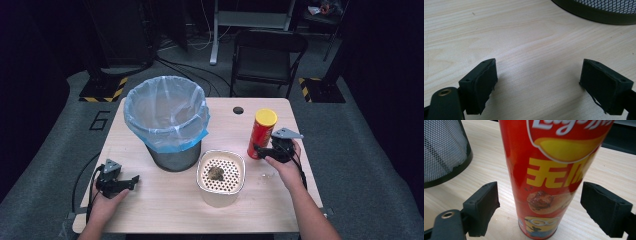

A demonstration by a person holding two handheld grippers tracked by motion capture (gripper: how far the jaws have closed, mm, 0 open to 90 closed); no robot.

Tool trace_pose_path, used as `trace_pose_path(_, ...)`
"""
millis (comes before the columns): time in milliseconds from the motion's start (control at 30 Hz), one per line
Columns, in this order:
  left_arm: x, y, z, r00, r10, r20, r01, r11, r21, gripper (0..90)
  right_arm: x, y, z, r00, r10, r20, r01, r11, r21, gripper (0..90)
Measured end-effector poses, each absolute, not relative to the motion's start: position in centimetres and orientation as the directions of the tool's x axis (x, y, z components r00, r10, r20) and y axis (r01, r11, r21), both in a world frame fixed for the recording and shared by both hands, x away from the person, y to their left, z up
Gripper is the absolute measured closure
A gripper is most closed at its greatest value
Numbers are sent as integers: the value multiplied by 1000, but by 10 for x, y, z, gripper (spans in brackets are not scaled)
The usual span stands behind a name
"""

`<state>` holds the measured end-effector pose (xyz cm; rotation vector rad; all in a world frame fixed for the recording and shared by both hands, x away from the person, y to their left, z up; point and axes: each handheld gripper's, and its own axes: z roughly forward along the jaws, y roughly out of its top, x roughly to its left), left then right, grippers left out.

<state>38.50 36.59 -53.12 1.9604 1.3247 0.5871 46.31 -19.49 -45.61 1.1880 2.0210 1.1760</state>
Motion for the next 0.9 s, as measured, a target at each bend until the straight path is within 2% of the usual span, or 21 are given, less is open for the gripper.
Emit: trace_pose_path(900, 385, 366, -531, 376, 927, -10, 615, -242, 751, 137, 476, -183, -475, -452, 891, -40, 425, 254, 869, 238)
